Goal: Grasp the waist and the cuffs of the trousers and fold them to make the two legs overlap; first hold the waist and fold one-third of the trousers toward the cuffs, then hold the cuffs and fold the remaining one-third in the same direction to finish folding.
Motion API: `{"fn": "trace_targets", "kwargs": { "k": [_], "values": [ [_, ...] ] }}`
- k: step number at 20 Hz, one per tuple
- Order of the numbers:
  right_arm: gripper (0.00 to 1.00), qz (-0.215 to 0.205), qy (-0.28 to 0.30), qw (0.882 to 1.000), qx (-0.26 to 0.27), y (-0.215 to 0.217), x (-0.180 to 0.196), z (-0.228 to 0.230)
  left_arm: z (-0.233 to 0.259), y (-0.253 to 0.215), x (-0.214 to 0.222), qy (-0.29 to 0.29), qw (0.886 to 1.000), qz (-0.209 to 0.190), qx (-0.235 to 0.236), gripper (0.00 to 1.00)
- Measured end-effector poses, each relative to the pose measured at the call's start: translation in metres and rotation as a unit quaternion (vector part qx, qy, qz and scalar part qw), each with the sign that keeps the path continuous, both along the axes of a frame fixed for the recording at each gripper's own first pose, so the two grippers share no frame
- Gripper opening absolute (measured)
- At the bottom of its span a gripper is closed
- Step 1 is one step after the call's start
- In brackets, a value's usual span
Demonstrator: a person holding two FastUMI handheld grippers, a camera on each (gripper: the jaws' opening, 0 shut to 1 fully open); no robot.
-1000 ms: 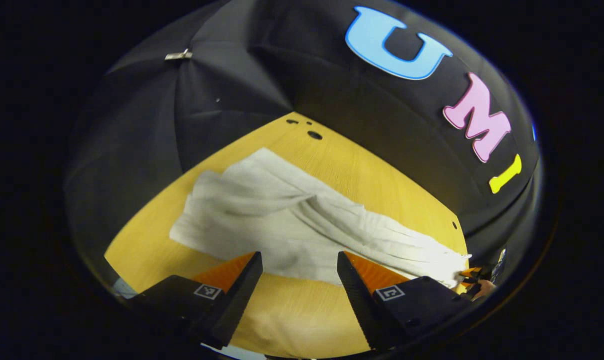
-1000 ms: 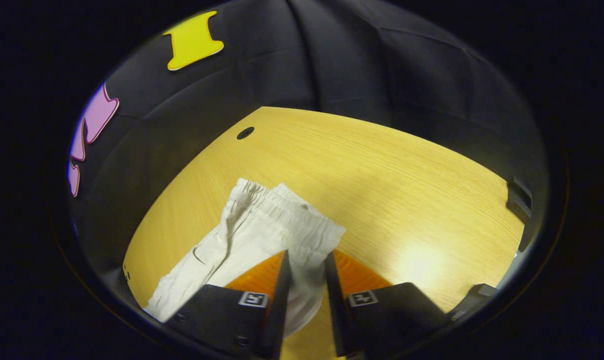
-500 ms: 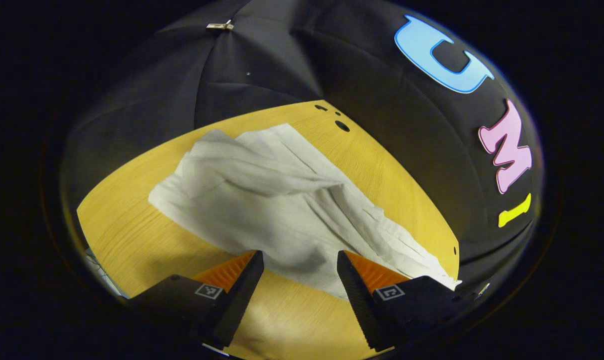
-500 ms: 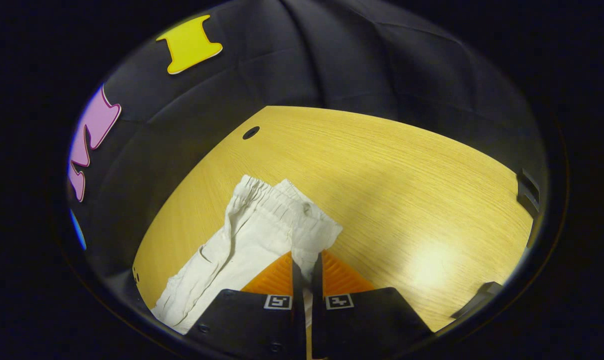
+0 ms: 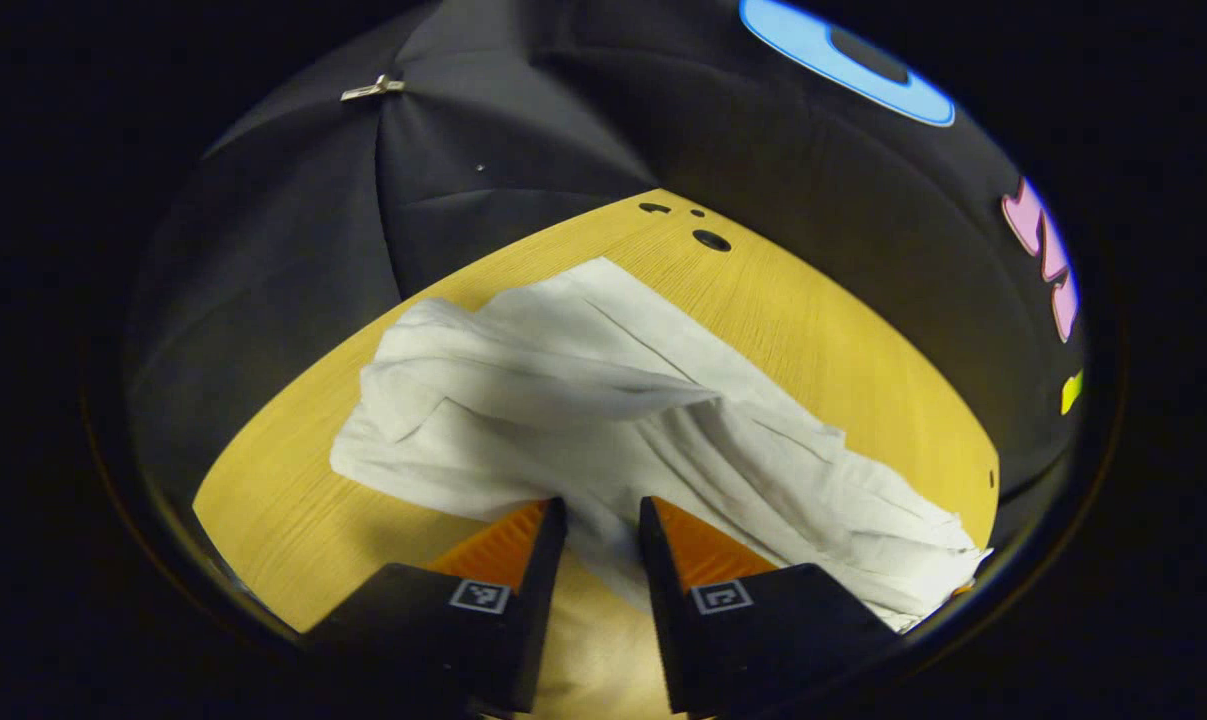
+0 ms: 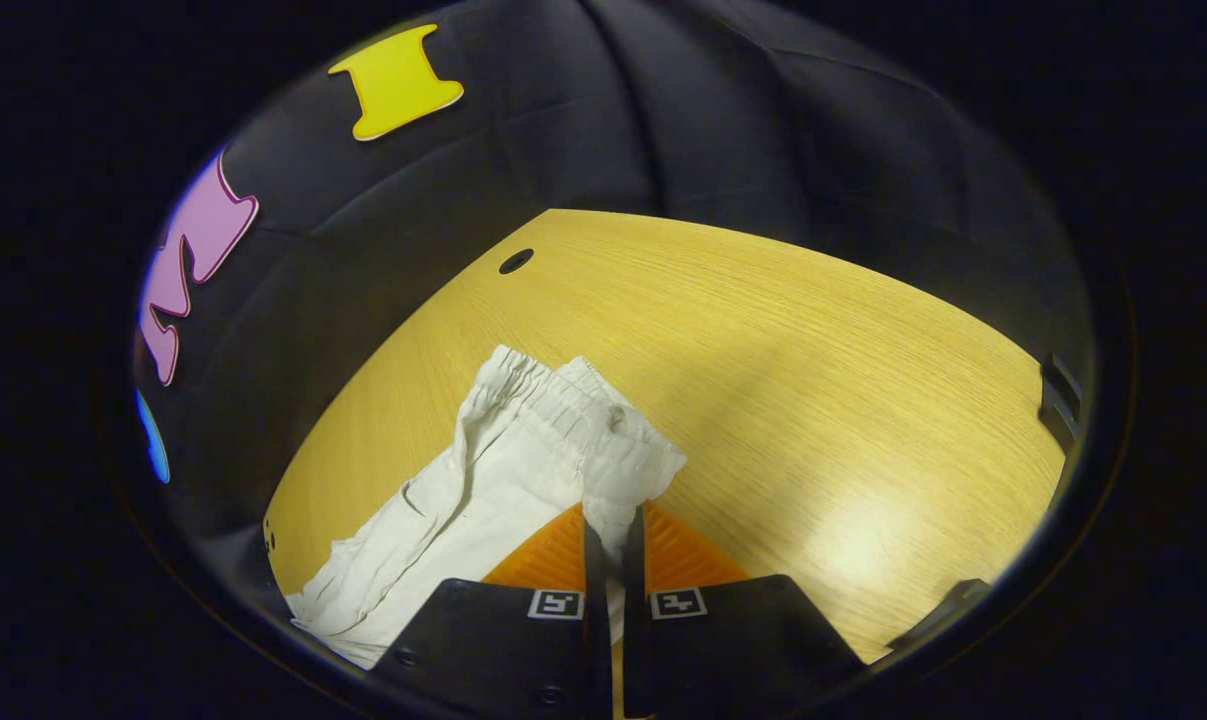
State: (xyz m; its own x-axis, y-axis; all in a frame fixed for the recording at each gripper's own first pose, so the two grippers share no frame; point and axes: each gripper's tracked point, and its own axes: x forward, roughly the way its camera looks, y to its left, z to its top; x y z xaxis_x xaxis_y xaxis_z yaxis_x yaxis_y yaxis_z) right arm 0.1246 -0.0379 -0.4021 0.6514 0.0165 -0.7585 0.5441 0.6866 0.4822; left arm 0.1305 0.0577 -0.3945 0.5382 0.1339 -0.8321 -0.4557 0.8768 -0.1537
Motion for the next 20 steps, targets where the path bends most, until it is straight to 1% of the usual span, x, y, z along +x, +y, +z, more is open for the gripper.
{"fn": "trace_targets", "kwargs": {
  "k": [1,2,4,5,8,10,12,16,18,20],
  "values": [
    [0.10,0.002,-0.001,1.000,-0.001,0.000,0.000,0.000,-0.001,0.000,-0.007,0.014,1.000,0.000,0.007,0.41],
    [0.10,0.004,-0.003,1.000,-0.001,0.000,0.000,0.000,0.001,0.000,-0.006,0.014,1.000,0.001,0.005,0.29],
    [0.10,0.009,-0.003,1.000,-0.004,0.000,-0.001,0.000,-0.003,-0.002,-0.002,0.015,1.000,0.011,-0.020,0.10],
    [0.10,0.010,0.000,1.000,-0.007,-0.001,-0.002,0.000,-0.004,-0.003,-0.002,0.013,0.999,0.013,-0.034,0.07],
    [0.10,0.008,-0.006,1.000,-0.024,-0.004,0.000,0.009,-0.004,-0.007,-0.003,0.004,0.998,0.021,-0.062,0.06],
    [0.09,0.012,-0.010,0.999,-0.040,-0.011,-0.003,0.021,-0.003,-0.011,-0.002,-0.008,0.997,0.022,-0.071,0.06],
    [0.09,0.015,-0.010,0.998,-0.064,-0.018,-0.004,0.039,0.000,-0.020,0.000,-0.022,0.997,0.011,-0.079,0.06],
    [0.09,0.020,-0.035,0.995,-0.086,-0.027,-0.004,0.077,0.003,-0.024,0.002,-0.037,0.996,-0.002,-0.084,0.06],
    [0.09,0.033,-0.045,0.992,-0.113,-0.030,-0.005,0.096,-0.001,-0.028,0.001,-0.029,0.996,0.000,-0.088,0.06],
    [0.09,0.056,-0.064,0.987,-0.138,-0.026,-0.006,0.118,-0.003,-0.027,0.002,-0.023,0.996,0.003,-0.090,0.05]
  ]
}}
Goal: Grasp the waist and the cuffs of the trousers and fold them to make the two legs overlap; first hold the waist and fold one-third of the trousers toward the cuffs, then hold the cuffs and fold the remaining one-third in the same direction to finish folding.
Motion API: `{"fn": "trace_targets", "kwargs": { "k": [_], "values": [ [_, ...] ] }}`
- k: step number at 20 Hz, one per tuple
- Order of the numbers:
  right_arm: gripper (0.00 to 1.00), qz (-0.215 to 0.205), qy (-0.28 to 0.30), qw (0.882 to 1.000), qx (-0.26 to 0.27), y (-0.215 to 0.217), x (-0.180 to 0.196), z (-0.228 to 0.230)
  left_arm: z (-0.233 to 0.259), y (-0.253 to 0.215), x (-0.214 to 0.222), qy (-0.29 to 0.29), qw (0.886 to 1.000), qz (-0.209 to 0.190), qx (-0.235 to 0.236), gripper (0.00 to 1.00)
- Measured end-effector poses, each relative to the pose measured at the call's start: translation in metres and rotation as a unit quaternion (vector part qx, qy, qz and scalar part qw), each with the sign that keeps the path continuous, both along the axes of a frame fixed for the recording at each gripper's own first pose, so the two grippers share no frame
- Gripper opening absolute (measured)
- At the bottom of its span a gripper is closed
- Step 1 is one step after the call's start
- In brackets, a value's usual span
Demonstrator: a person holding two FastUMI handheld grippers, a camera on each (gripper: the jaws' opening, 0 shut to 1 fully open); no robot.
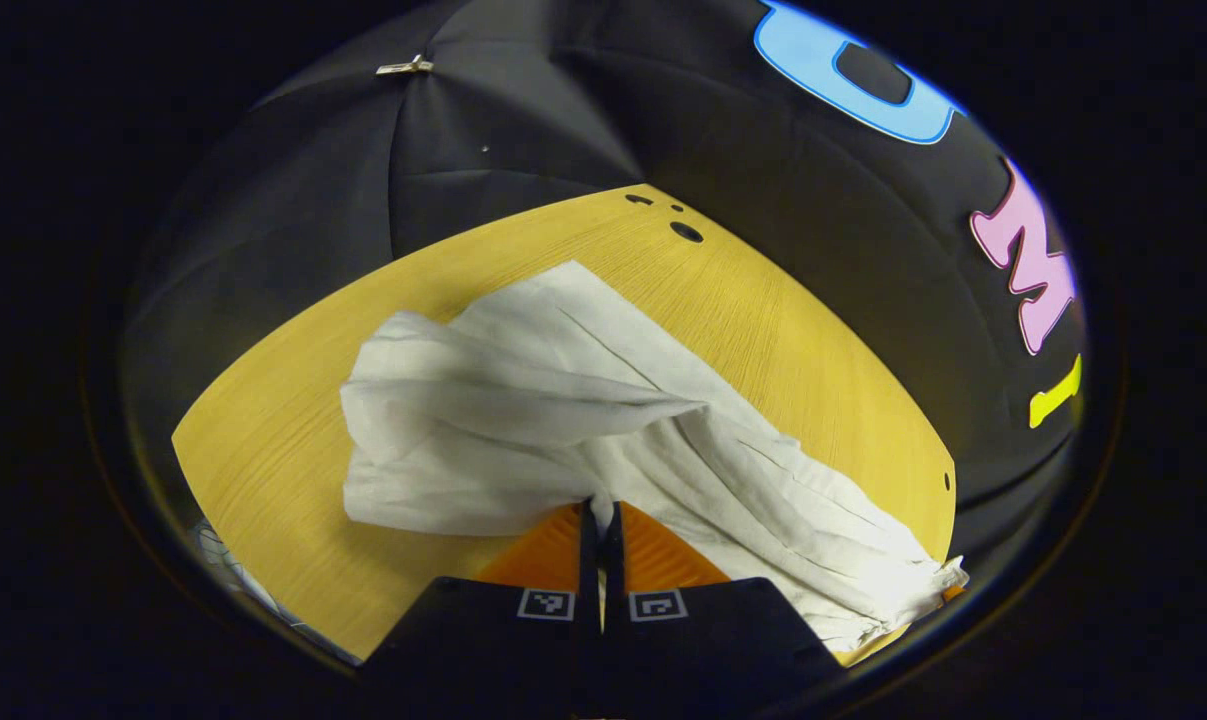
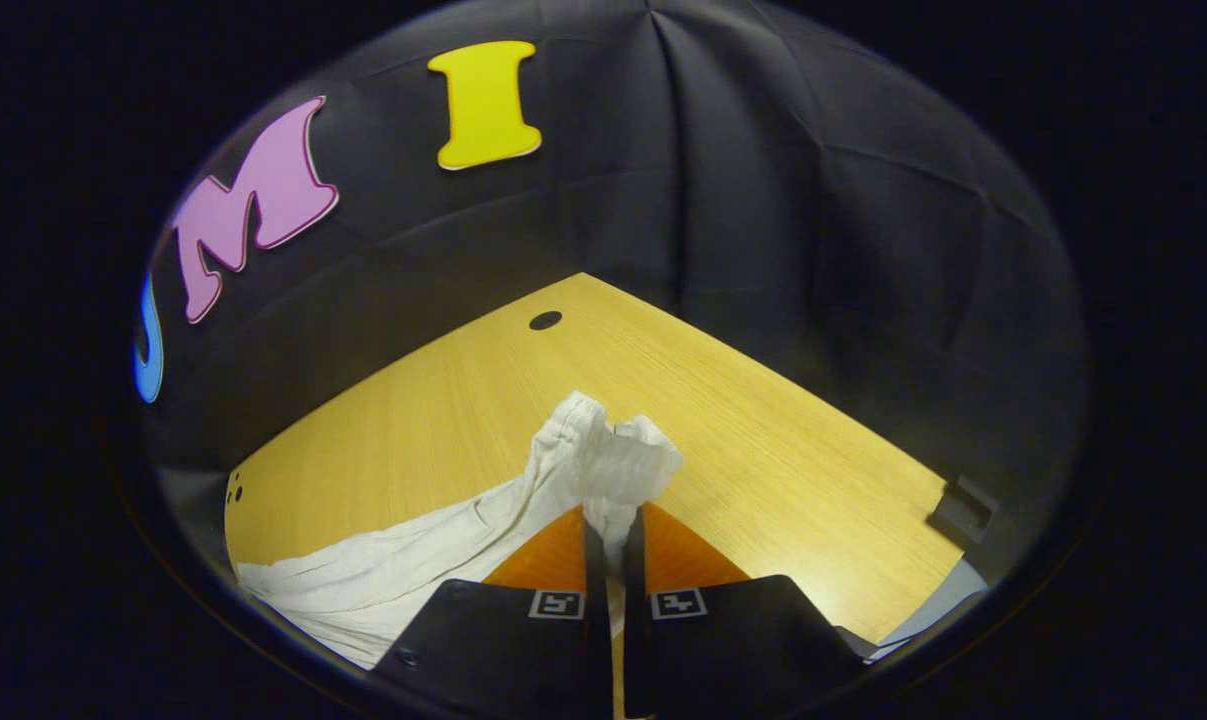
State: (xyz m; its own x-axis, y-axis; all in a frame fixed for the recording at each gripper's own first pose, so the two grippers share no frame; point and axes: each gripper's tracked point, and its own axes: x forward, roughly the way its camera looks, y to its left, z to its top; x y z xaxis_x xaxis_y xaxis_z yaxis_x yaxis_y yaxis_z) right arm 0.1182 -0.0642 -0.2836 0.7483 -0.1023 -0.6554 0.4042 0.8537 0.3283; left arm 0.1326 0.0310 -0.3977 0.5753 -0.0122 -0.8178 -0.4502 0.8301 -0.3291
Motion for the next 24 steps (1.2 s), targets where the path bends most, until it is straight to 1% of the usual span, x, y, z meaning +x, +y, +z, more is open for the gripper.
{"fn": "trace_targets", "kwargs": {
  "k": [3,6,9,11,14,15,19,24],
  "values": [
    [0.09,0.042,-0.038,0.998,-0.030,0.022,0.009,0.040,0.004,0.001,0.001,0.000,1.000,-0.002,-0.003,0.06],
    [0.09,0.085,-0.075,0.992,-0.050,0.051,0.009,0.077,0.004,0.000,0.002,0.000,1.000,-0.006,-0.007,0.05],
    [0.09,0.138,-0.111,0.982,-0.066,0.094,0.013,0.111,0.004,-0.001,0.003,0.002,1.000,-0.007,-0.011,0.05],
    [0.09,0.172,-0.129,0.974,-0.074,0.121,0.008,0.131,0.004,-0.002,0.005,0.004,1.000,-0.009,-0.013,0.06],
    [0.09,0.212,-0.150,0.962,-0.080,0.157,0.005,0.155,0.003,-0.002,0.005,0.004,1.000,-0.013,-0.017,0.06],
    [0.09,0.224,-0.155,0.959,-0.079,0.176,-0.001,0.163,0.004,-0.002,0.006,0.004,1.000,-0.014,-0.017,0.06],
    [0.09,0.266,-0.161,0.948,-0.068,0.247,-0.004,0.163,0.004,0.001,0.006,0.006,1.000,-0.016,-0.021,0.06],
    [0.09,0.326,-0.144,0.932,-0.072,0.312,-0.021,0.140,0.001,0.002,0.005,0.007,1.000,-0.011,-0.028,0.06]
  ]
}}
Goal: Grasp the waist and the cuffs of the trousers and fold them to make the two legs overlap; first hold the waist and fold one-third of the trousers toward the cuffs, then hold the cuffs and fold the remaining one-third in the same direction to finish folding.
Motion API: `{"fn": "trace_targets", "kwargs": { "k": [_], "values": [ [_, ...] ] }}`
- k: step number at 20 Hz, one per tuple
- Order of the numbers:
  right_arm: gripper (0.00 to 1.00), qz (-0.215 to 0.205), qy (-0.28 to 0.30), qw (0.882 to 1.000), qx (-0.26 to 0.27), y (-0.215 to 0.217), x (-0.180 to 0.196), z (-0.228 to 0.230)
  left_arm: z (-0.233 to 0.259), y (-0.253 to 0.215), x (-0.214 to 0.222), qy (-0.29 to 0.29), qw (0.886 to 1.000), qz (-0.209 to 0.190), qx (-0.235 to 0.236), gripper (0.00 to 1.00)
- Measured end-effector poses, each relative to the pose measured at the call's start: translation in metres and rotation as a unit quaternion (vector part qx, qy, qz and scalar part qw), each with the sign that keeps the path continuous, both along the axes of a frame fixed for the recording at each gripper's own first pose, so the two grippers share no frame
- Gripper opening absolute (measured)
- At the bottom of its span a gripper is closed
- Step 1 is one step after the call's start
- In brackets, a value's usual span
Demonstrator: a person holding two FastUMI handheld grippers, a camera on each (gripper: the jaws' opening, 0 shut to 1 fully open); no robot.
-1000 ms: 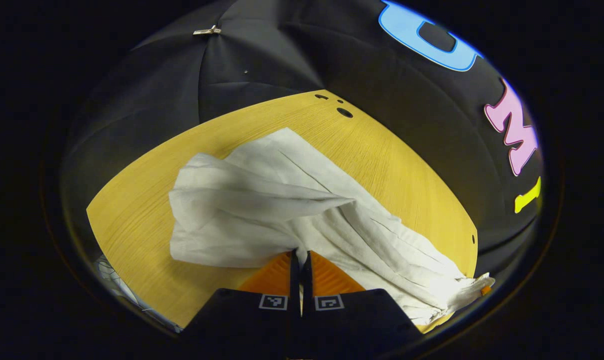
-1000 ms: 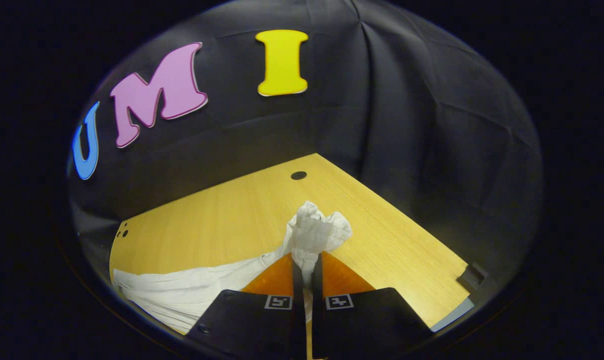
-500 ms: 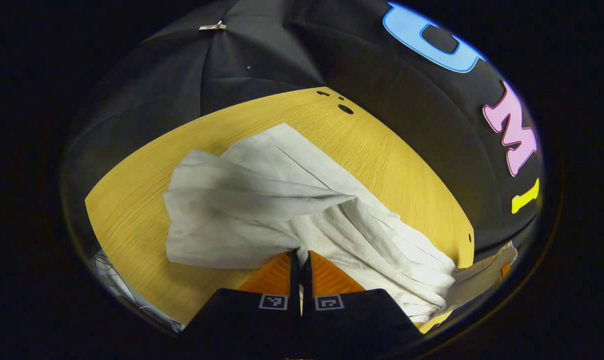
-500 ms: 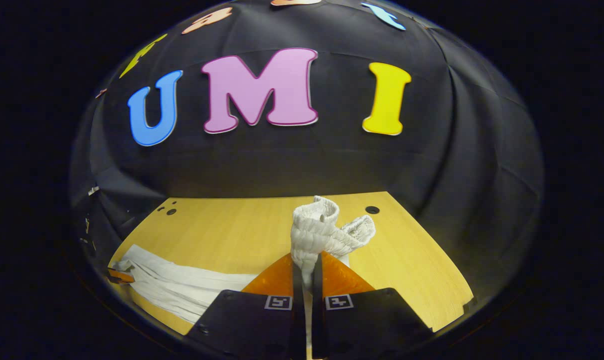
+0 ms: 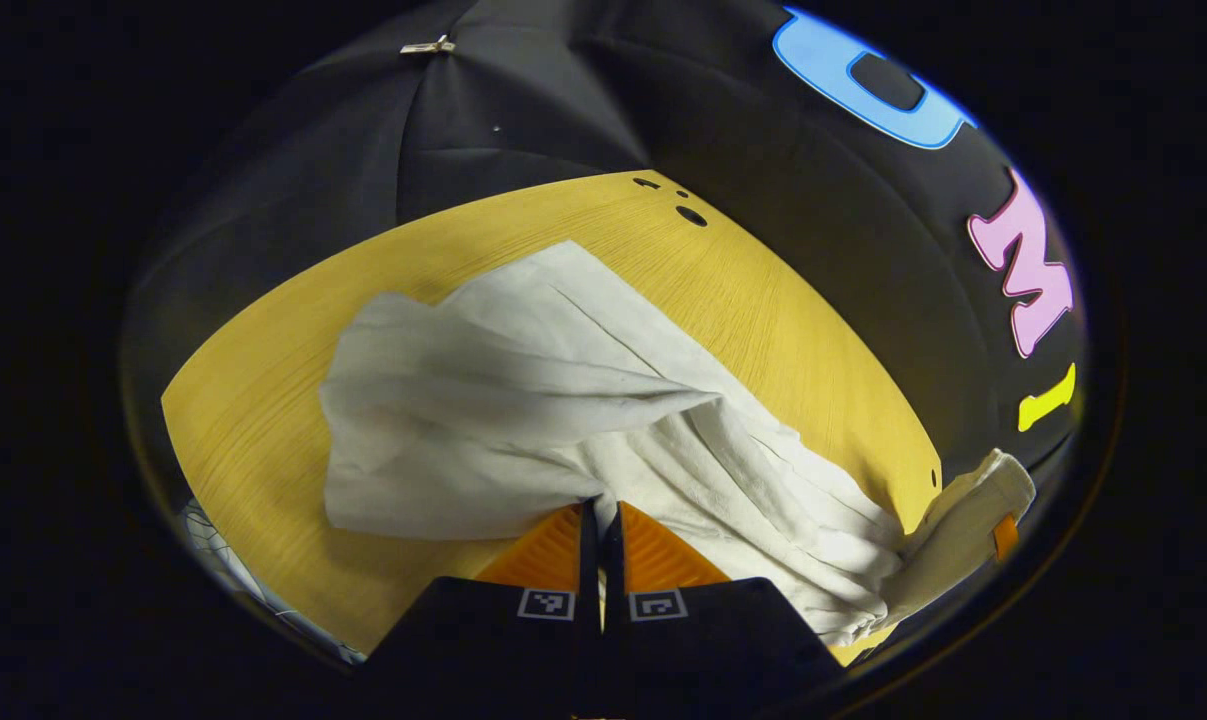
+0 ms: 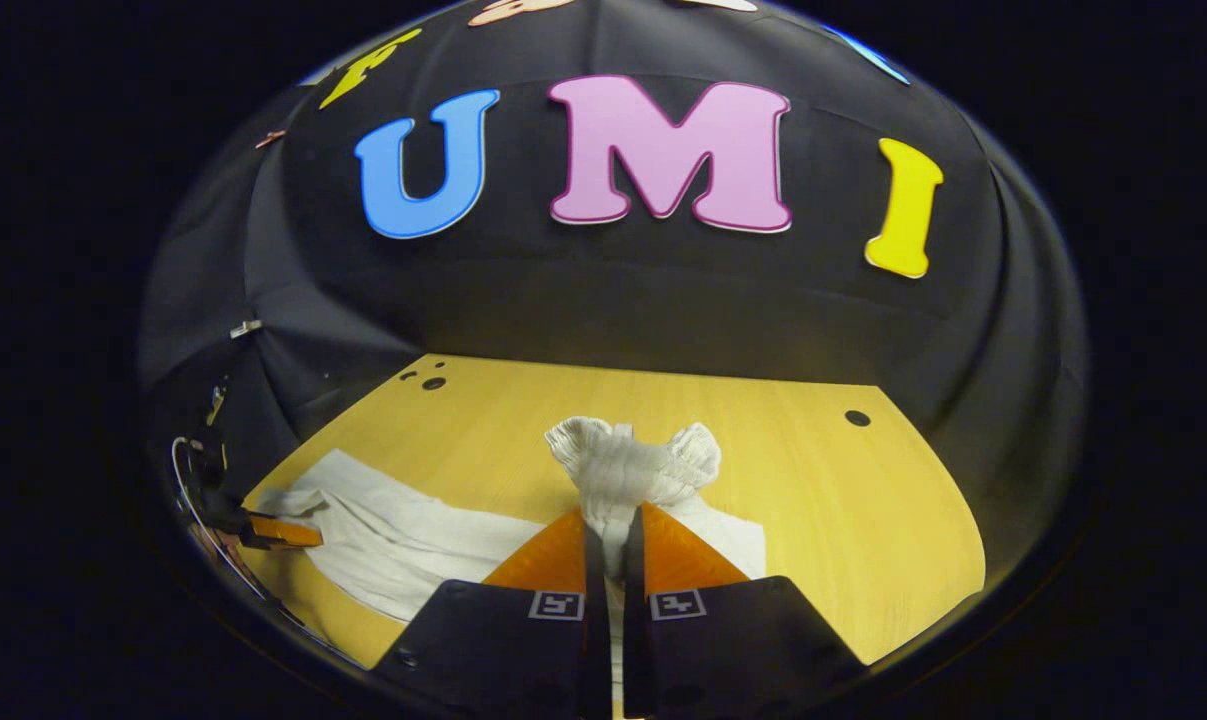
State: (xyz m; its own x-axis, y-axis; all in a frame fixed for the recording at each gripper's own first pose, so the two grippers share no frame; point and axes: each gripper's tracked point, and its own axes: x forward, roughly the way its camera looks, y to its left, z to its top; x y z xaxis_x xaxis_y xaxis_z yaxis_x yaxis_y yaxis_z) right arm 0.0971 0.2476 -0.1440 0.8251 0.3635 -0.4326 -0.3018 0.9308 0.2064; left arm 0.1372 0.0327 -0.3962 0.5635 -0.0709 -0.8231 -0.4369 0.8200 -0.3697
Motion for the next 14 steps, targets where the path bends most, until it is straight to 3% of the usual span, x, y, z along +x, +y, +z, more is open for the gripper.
{"fn": "trace_targets", "kwargs": {
  "k": [8,11,14],
  "values": [
    [0.09,0.102,0.031,0.992,-0.061,0.080,-0.031,-0.061,-0.002,0.003,0.001,-0.002,1.000,-0.006,0.000,0.06],
    [0.11,0.122,0.068,0.989,-0.048,0.094,-0.049,-0.085,-0.002,0.003,0.001,-0.001,1.000,-0.006,0.002,0.06],
    [0.22,0.132,0.114,0.985,-0.006,0.103,-0.060,-0.098,-0.002,0.004,0.000,0.000,1.000,-0.006,0.005,0.06]
  ]
}}
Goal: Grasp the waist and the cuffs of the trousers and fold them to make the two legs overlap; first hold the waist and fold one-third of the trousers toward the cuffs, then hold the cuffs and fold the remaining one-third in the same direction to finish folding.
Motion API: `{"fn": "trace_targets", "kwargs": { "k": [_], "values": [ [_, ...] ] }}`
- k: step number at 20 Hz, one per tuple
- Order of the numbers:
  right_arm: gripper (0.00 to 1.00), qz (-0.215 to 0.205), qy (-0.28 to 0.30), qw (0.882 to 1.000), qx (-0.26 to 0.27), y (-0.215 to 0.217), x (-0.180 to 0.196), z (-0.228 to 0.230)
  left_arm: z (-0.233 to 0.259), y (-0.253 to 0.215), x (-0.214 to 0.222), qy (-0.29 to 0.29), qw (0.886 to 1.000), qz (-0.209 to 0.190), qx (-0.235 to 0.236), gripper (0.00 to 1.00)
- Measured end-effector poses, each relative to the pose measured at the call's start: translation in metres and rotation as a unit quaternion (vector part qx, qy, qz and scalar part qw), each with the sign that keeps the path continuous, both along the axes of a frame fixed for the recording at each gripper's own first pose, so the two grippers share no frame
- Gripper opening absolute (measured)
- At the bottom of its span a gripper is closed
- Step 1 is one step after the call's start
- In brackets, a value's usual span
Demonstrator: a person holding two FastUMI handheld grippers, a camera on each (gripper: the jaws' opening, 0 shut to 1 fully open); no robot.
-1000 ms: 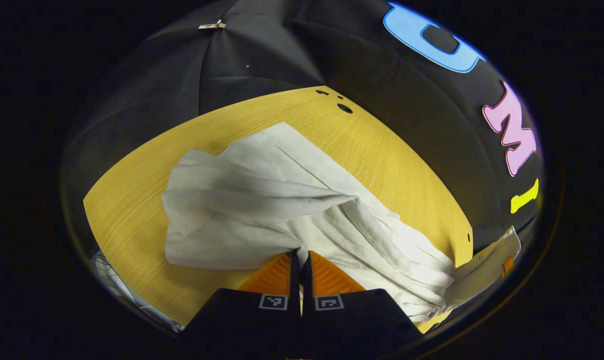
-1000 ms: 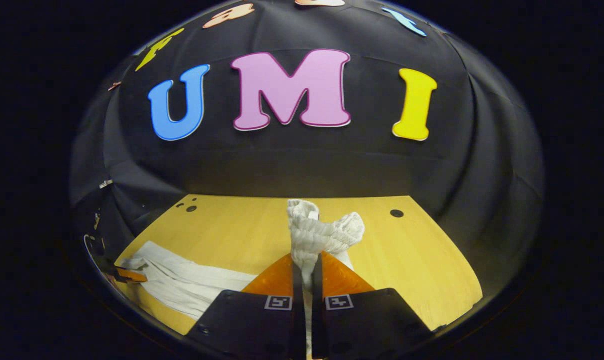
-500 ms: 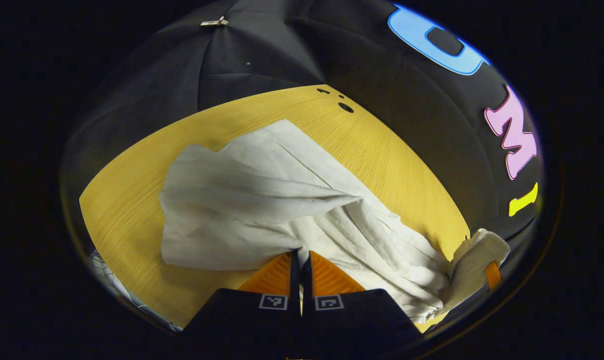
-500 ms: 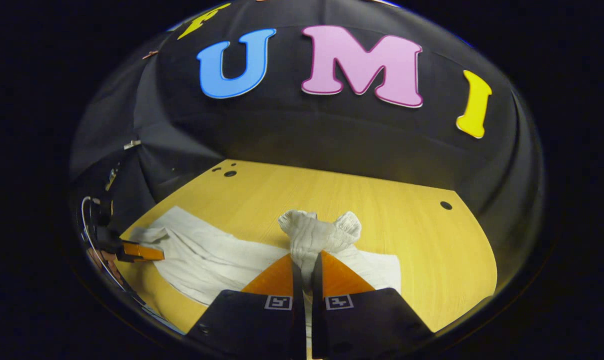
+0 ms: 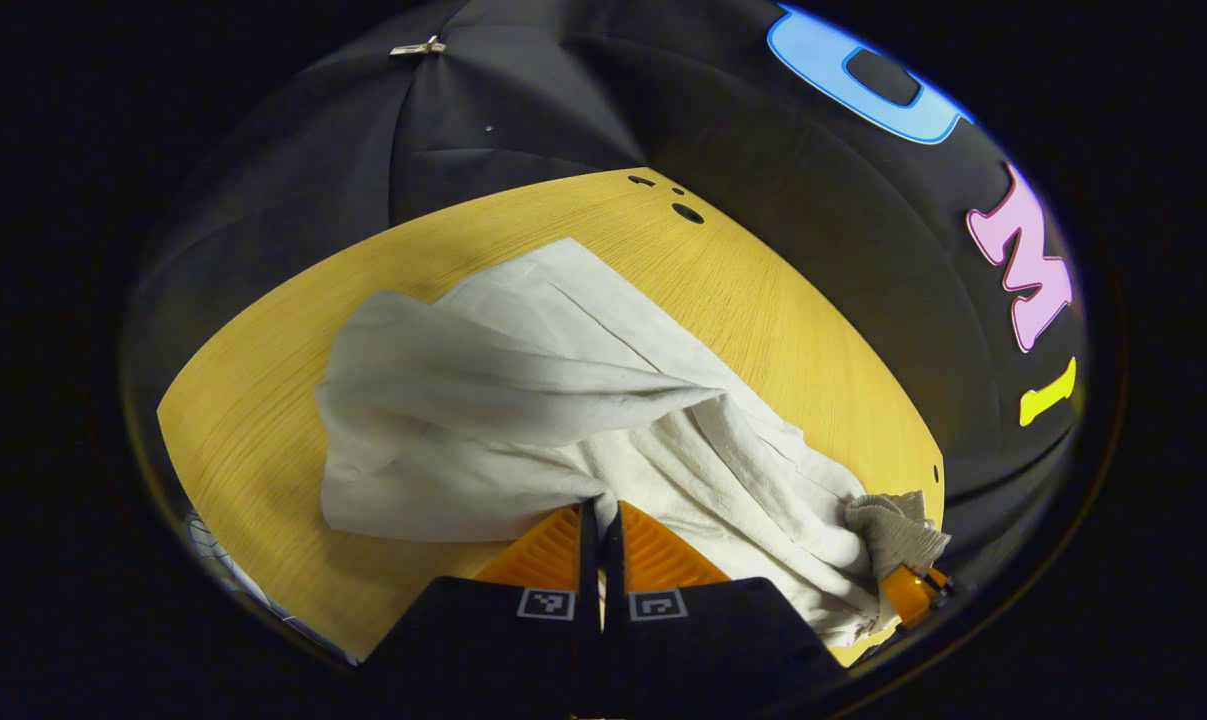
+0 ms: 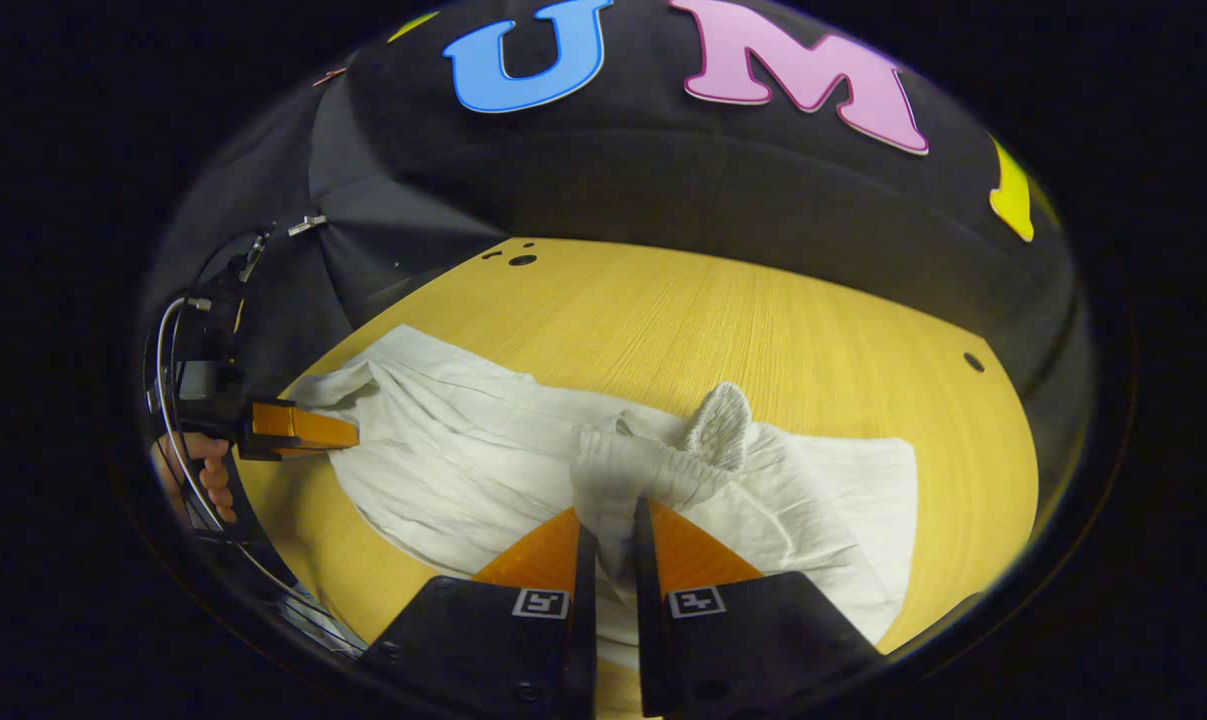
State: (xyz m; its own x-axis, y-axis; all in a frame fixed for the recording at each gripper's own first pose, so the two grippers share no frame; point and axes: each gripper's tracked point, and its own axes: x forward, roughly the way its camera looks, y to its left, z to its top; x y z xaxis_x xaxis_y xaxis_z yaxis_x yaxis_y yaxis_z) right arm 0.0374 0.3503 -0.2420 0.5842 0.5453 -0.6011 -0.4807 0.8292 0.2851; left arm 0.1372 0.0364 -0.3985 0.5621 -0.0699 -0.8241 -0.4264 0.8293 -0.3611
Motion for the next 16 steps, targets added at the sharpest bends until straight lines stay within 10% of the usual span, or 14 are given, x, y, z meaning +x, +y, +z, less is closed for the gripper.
{"fn": "trace_targets", "kwargs": {
  "k": [5,16],
  "values": [
    [0.81,0.026,0.072,0.991,0.112,0.028,-0.027,0.015,0.000,0.000,0.003,-0.002,1.000,0.005,-0.003,0.06],
    [0.81,-0.122,0.065,0.985,0.104,-0.133,-0.010,0.013,0.036,-0.004,0.004,-0.017,0.998,0.051,-0.028,0.06]
  ]
}}
